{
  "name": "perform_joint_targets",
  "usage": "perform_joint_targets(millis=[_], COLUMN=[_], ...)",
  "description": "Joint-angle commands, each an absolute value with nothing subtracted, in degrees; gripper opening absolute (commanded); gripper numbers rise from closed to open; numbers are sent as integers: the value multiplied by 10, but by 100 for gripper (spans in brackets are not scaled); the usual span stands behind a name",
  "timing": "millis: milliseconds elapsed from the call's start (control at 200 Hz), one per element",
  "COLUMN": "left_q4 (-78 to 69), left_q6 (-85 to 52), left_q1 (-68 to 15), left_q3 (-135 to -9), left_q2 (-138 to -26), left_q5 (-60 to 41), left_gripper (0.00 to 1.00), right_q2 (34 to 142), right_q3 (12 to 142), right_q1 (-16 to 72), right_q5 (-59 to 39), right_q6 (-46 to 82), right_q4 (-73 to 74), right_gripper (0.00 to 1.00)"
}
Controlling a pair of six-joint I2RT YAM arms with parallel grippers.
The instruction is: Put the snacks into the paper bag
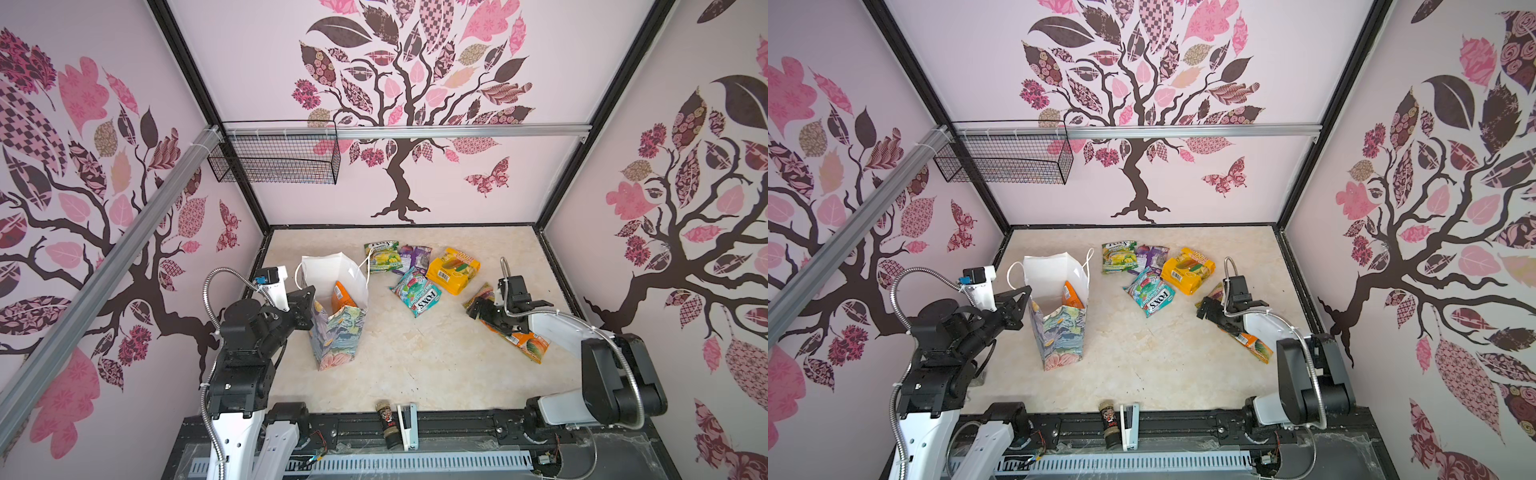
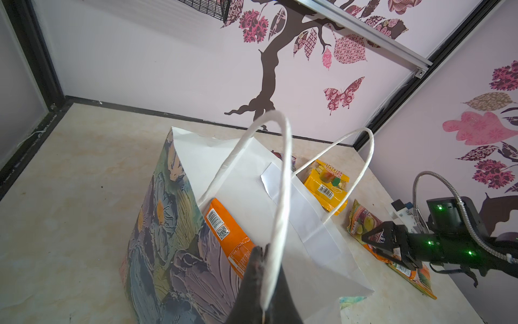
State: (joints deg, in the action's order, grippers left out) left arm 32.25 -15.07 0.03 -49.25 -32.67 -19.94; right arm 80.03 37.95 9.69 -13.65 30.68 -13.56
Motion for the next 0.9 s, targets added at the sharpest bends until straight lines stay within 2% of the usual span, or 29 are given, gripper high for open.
perform_joint_targets(millis=[0,115,185,370,485,685,890], left_q4=[313,312,312,305,311,310,307], left_q6=[-148,-149,-149,-154,-150,-149,-150], left_q1=[2,3,2,2,3,2,2], left_q3=[-479,-478,-479,-476,-479,-481,-481], left_q2=[-319,-320,-320,-322,-323,-321,-325], left_q5=[-197,-197,-196,-199,-196,-193,-198], left_gripper=[0,0,0,0,0,0,0], right_q2=[745,692,670,653,690,780,853], right_q3=[353,308,303,390,426,459,495], right_q1=[126,149,172,173,157,62,52], right_q5=[-169,-191,-174,4,83,45,67], right_q6=[341,377,376,312,272,241,227], right_q4=[-144,-124,-134,-205,-180,-131,-124], right_gripper=[99,98,97,99,100,100,100])
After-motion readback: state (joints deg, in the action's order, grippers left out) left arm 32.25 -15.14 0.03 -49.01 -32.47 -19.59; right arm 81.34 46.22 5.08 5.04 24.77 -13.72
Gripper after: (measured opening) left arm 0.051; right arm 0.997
